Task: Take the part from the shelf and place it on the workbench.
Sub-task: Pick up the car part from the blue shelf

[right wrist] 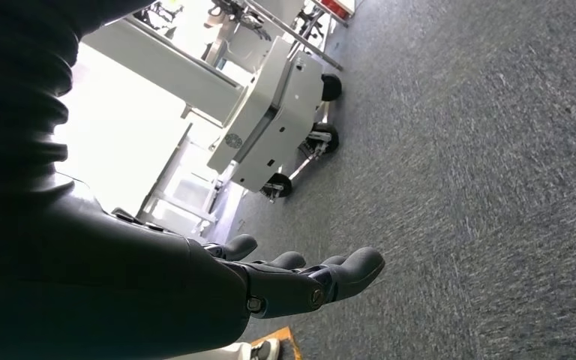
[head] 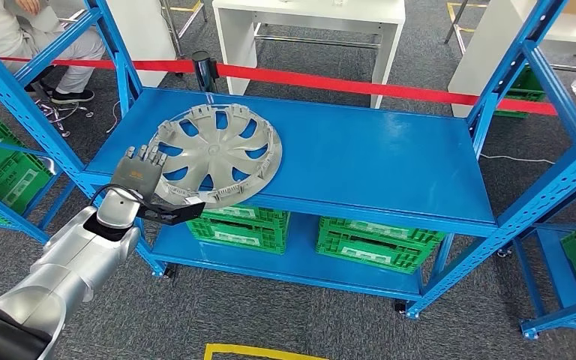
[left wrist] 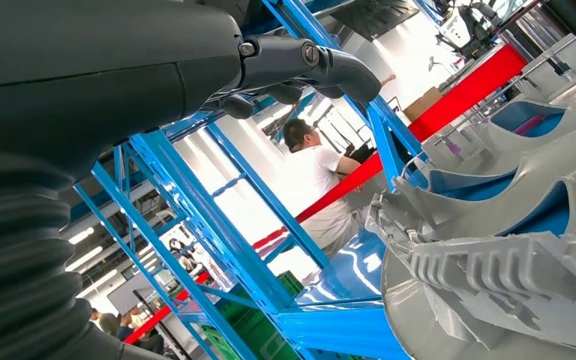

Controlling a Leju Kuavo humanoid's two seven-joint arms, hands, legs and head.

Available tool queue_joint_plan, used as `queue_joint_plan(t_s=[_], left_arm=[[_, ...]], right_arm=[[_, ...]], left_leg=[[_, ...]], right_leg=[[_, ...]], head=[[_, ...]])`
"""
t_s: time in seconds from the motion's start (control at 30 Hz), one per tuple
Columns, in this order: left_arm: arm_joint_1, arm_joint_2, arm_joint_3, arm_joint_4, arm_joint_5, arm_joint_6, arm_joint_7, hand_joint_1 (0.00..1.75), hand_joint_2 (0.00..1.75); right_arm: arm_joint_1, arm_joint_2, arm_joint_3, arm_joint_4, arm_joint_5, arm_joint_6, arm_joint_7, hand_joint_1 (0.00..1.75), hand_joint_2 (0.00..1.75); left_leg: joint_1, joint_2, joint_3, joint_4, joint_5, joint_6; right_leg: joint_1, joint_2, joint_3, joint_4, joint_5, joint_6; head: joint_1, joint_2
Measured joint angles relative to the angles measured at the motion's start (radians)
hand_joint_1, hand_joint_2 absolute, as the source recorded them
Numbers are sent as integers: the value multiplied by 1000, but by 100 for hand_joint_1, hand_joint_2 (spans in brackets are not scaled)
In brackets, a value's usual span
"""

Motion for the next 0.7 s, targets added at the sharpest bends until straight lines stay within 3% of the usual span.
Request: queue_joint_plan(t_s=[0.37, 0.5, 0.7], left_arm=[[0, 0, 1, 0, -4, 1, -4, 0, 0], [1, 0, 11, -1, 0, 12, 19, 0, 175], [3, -1, 24, -2, 7, 31, 44, 0, 175]], right_arm=[[-1, 0, 0, 0, 8, 0, -3, 0, 175], [-2, 0, 0, 0, 12, 0, -5, 0, 175], [-4, 0, -8, 0, 17, 0, -13, 0, 175]], left_leg=[[0, 0, 0, 0, 0, 0], [0, 0, 0, 0, 0, 0], [0, 0, 0, 0, 0, 0]], right_leg=[[0, 0, 0, 0, 0, 0], [0, 0, 0, 0, 0, 0], [0, 0, 0, 0, 0, 0]], head=[[0, 0], [0, 0], [0, 0]])
